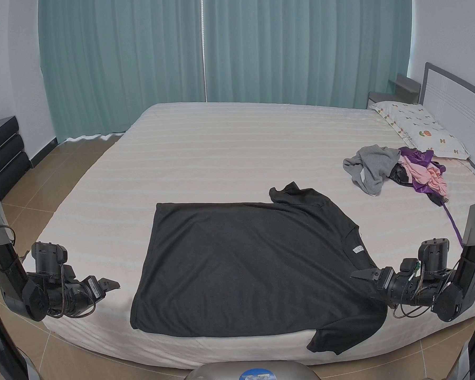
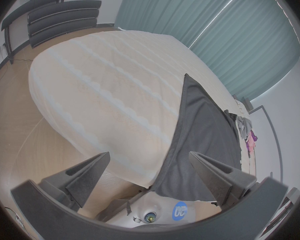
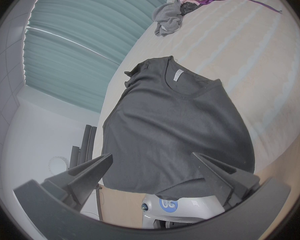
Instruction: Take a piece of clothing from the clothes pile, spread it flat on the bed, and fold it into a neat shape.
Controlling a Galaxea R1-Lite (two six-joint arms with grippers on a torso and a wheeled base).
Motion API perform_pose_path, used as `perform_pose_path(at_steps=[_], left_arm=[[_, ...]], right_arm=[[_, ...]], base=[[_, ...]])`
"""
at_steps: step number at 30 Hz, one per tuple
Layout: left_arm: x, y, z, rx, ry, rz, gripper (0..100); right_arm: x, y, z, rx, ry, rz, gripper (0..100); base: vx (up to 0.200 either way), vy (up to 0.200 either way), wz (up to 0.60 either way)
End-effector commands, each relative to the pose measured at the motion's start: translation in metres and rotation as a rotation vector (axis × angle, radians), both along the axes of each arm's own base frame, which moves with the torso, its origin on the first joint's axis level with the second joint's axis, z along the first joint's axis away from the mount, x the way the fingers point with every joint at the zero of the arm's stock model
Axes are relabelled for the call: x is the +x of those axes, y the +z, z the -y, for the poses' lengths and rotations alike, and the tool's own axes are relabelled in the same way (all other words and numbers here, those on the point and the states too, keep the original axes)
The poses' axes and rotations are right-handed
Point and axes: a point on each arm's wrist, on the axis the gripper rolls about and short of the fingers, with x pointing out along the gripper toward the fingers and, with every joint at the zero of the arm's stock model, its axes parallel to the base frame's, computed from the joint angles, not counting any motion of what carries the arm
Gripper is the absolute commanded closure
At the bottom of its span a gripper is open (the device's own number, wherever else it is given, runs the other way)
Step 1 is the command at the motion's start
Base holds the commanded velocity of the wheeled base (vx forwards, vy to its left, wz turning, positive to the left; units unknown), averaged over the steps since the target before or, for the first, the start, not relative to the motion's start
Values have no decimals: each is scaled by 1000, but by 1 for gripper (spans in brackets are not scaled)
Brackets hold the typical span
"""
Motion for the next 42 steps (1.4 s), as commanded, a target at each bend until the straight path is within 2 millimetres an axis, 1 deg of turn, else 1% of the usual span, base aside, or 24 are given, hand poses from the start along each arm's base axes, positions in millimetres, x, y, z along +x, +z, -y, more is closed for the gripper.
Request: perform_pose_path(at_steps=[1,6,10,15,16,20,21,22,23,26,30,34,36,37,38,39,41,42], left_arm=[[3,3,0,-33,12,13,0],[5,5,1,-44,17,23,0],[6,7,1,-44,16,33,0],[13,12,3,-50,14,63,0],[21,16,4,-68,29,89,0],[37,22,7,-84,28,132,0],[39,23,7,-82,26,139,0],[50,26,8,-84,19,167,0],[53,27,8,-84,18,175,0],[75,24,9,-84,8,196,0],[109,10,13,-92,-13,194,0],[148,-4,14,-131,-59,220,0],[171,-3,13,-147,-77,254,0],[173,-3,13,-148,-79,256,0],[195,-4,13,-169,-64,267,0],[206,-2,16,-186,-58,270,0],[223,3,23,-216,-53,272,0],[225,4,24,-219,-54,272,0]], right_arm=[[0,3,1,2,-4,11,0],[0,3,1,2,-4,14,0],[1,6,1,3,-5,29,0],[1,7,1,4,-4,32,0],[2,7,1,4,-4,35,0],[2,7,1,4,-4,32,0],[2,7,1,4,-4,34,0],[3,6,1,4,-4,32,0],[3,6,1,4,-4,34,0],[4,5,0,2,-6,31,0],[5,4,0,0,-6,30,0],[5,4,0,-2,-8,29,0],[5,4,0,-2,-8,29,0],[4,4,1,-2,-8,27,0],[5,3,0,-2,-8,27,0],[5,3,0,-2,-8,27,0],[5,3,0,-3,-7,26,0],[5,3,0,-3,-7,25,0]], base=[[200,0,0],[200,0,0],[0,0,0],[0,0,0],[0,0,0],[0,0,0],[0,0,0],[0,0,0],[0,0,0],[0,0,0],[0,0,0],[0,0,0],[0,0,0],[0,0,0],[0,0,0],[0,0,0],[0,0,0],[0,0,0]])
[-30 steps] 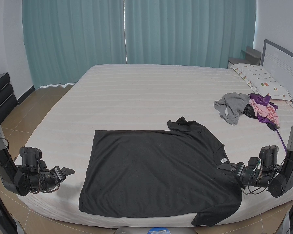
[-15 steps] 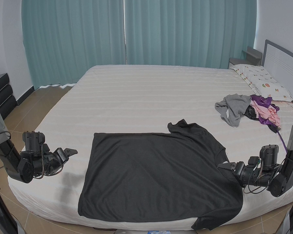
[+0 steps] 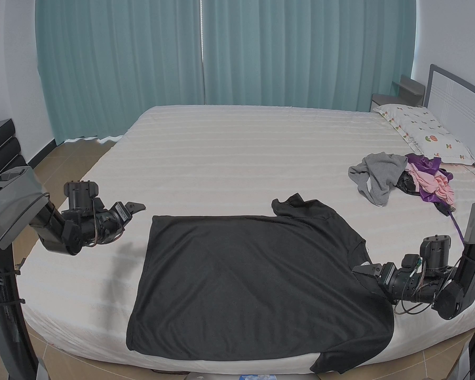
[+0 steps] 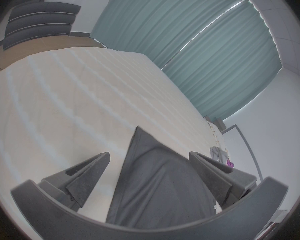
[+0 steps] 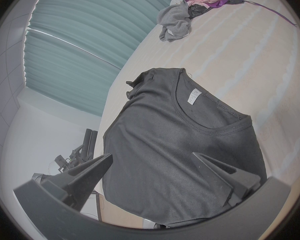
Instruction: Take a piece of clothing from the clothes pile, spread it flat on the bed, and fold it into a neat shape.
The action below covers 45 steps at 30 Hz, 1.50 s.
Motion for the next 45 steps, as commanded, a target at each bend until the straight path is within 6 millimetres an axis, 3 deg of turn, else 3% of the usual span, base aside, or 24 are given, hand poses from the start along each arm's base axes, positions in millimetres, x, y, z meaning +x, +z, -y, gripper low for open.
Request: perform_pose_path(at_steps=[1,2,5,7,31,44,45], left_arm=[[68,-27,14,-100,-9,-43,0],[68,-27,14,-100,-9,-43,0],[100,-40,21,-136,11,0,0],[105,-43,25,-134,10,8,0],[120,-63,27,-102,57,27,0],[120,-71,35,-81,38,10,0],[120,-71,35,-81,38,10,100]], right_arm=[[0,-3,0,-2,2,-11,0],[0,-3,0,-2,2,-11,0],[0,-6,0,-2,2,-24,0],[0,-7,-1,-3,3,-29,0],[0,-14,-7,-7,28,-52,0],[0,-15,-9,-6,37,-54,0],[0,-15,-9,-6,37,-54,0]], base=[[0,0,0],[0,0,0],[0,0,0],[0,0,0],[0,0,0],[0,0,0],[0,0,0]])
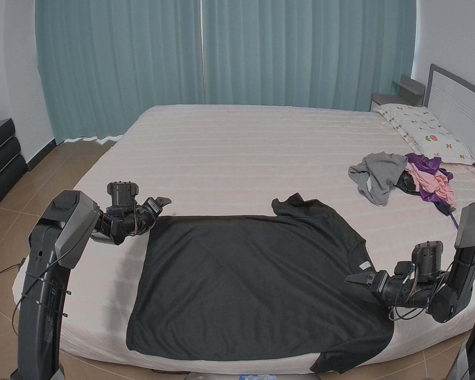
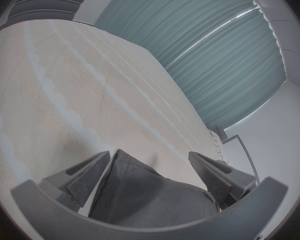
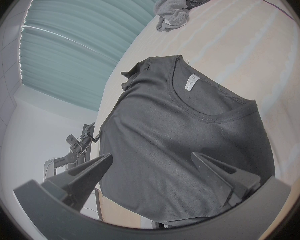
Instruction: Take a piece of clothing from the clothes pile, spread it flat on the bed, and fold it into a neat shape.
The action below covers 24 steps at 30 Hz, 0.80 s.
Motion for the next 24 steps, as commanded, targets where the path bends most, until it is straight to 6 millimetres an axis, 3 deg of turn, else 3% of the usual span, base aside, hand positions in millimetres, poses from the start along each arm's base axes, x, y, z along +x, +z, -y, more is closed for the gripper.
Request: perform_pose_path(at_steps=[1,9,15,23,24], left_arm=[[0,-2,1,0,-2,-3,100],[1,1,-1,24,49,19,100],[7,8,-2,55,138,129,100],[8,6,-2,63,166,155,100],[7,5,-1,63,164,149,100]], right_arm=[[0,-1,-1,1,3,-3,0],[2,0,-1,0,4,5,0],[11,0,-3,3,0,31,0],[47,7,-20,-30,-85,139,0],[58,11,-21,-35,-96,177,0]], base=[[0,0,0],[0,0,0],[0,0,0],[0,0,0],[0,0,0]])
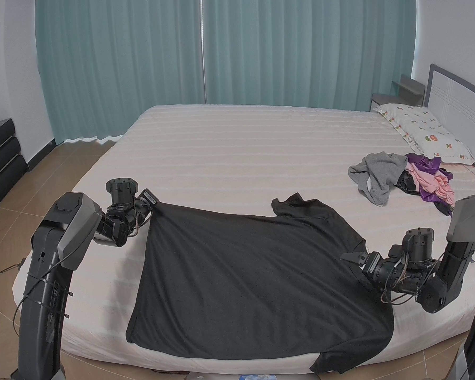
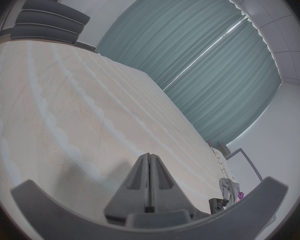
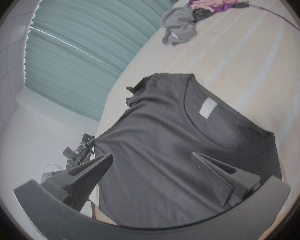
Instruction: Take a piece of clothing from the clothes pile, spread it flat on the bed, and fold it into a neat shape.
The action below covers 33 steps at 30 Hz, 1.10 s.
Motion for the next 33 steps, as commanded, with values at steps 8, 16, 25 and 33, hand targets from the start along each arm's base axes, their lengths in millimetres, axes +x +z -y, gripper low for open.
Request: perform_pose_path(at_steps=[8,16,25,33], left_arm=[[-2,-7,2,1,1,-26,100],[-5,-10,2,0,-2,-41,100],[-7,-11,4,0,-3,-49,100],[-7,-12,5,0,-4,-53,100]], right_arm=[[98,19,-11,-63,-62,110,0],[155,-15,-7,-256,-58,145,0],[200,-37,-4,-319,-68,156,0],[221,-53,-6,-347,-80,209,0]], base=[[0,0,0],[0,0,0],[0,0,0],[0,0,0]])
